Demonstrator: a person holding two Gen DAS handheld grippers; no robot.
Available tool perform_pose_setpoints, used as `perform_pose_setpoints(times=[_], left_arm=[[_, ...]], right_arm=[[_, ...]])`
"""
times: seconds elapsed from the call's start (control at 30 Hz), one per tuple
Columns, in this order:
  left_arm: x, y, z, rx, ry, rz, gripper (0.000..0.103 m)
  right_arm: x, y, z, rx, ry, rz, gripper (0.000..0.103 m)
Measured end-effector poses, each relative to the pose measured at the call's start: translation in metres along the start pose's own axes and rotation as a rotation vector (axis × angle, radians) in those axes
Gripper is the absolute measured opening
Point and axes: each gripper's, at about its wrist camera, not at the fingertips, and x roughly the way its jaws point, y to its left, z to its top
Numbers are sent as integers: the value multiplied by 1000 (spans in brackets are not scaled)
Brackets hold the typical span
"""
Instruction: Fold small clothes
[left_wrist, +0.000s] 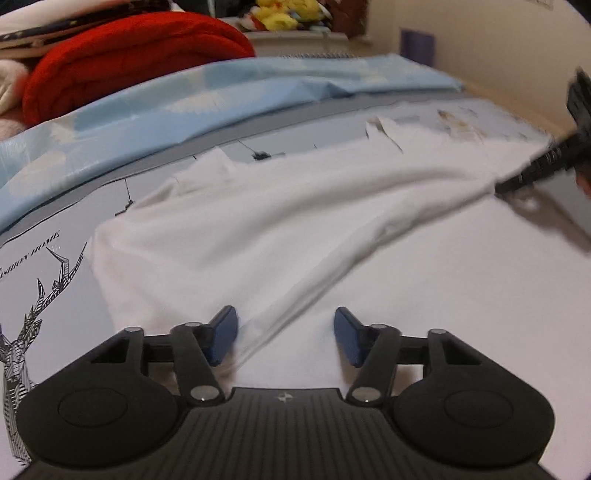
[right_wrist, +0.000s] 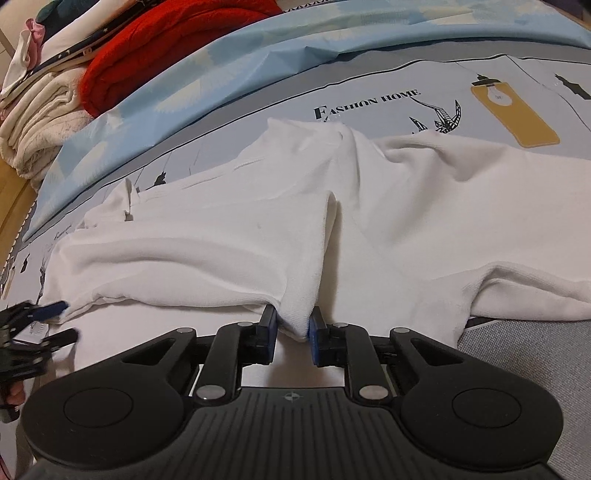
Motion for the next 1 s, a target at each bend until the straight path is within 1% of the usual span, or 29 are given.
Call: perform_pose_setpoints(times=[0.03, 0.07, 0.1, 0.27, 0.3, 0.37, 0.43, 0.47, 0.5, 0.53, 0.57, 0.6, 0.63, 0.67, 0.7, 0.73, 0.77, 0.8, 0.83, 0.87, 0.9, 0.93, 0.97, 1.0], left_arm=[[-2, 3, 4, -17, 8, -14, 6], [-6, 7, 6, -44, 9, -29, 4], [-13, 12, 8, -61, -2, -46, 4], [-45, 16, 6, -58, -44, -80, 4], [-47, 15, 4, -53, -45, -82, 5], [-43, 12, -5, -25, -5, -70, 6], [-40, 10, -14, -8, 22, -78, 16], [-42, 10, -18, -13, 24, -97, 31], [-47, 13, -22, -21, 13, -111, 52], [-54, 15, -26, -28, -16, -111, 62], [-62, 16, -28, -33, -54, -98, 75], [-69, 18, -28, -42, -93, -81, 83], [-76, 21, -28, -61, -131, -67, 85], [-80, 25, -27, -93, -164, -53, 87], [-80, 29, -25, -136, -181, -30, 88], [-76, 35, -24, -184, -174, 4, 88], [-69, 40, -24, -228, -145, 42, 88], [-61, 44, -25, -255, -104, 89, 88], [-53, 47, -28, -267, -62, 146, 88], [-45, 48, -32, -266, -16, 205, 88], [-40, 48, -38, -255, 21, 238, 90], [-41, 48, -43, -258, 22, 245, 92], [-46, 49, -45, -268, 22, 261, 95], [-53, 47, -45, -268, 29, 273, 95]], right_arm=[[1, -1, 0, 2, 0, 0, 18], [0, -1, 0, -2, -1, -2, 18], [0, 0, 0, -8, 1, -2, 17], [-7, 2, 5, -23, 12, 13, 16], [-8, 1, 6, -20, 14, 18, 16], [-6, 1, 6, -27, 36, 4, 17], [-1, -1, 4, -36, 81, -17, 20], [-3, -1, 4, -49, 92, -9, 23], [-5, -1, 6, -72, 118, -8, 36], [-9, 1, 8, -92, 149, -3, 46], [-16, 1, 9, -103, 162, 12, 61], [-24, 1, 11, -111, 140, 24, 60], [-33, 2, 11, -112, 80, 20, 60], [-39, 3, 11, -104, 3, 13, 57], [-42, 5, 9, -100, -73, 9, 52], [-40, 8, 7, -105, -130, 11, 48], [-33, 12, 4, -114, -153, 8, 36], [-21, 18, -1, -131, -159, -8, 15], [-10, 23, -6, -170, -161, -29, 10], [4, 31, -14, -234, -147, -79, 10], [14, 36, -22, -272, -135, -122, 10], [16, 41, -30, -308, -167, -147, 10], [13, 47, -34, -352, -166, -170, 9], [6, 53, -33, -372, -149, -179, 12]])
